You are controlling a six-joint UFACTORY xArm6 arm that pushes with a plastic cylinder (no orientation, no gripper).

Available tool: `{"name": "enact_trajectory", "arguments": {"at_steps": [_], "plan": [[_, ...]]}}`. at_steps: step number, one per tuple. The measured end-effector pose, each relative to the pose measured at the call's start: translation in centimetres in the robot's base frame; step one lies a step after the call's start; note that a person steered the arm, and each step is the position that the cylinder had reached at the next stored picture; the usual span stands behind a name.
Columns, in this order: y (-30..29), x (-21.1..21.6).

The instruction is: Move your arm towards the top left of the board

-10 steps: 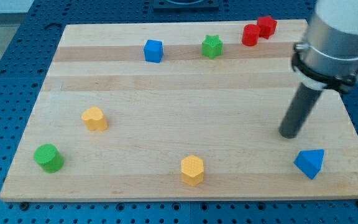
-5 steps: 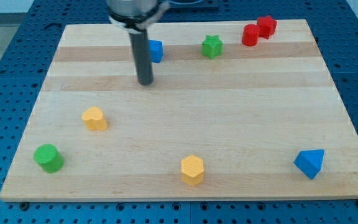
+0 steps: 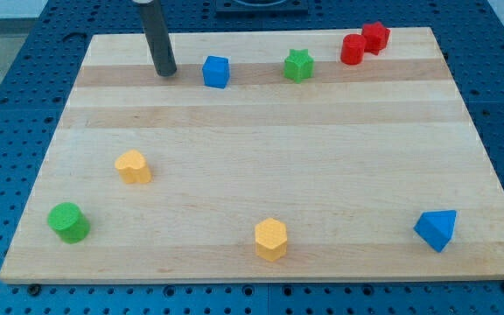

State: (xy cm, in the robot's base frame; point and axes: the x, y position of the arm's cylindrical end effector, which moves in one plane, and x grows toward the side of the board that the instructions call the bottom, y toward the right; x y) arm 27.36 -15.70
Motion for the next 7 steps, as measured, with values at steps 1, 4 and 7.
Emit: {"name": "enact_trajectory", "arguments": {"at_steps": [1, 4, 7], "plan": [[-0.1, -1.4], [-0.5, -1.4], [-1.4, -1.4]]}}
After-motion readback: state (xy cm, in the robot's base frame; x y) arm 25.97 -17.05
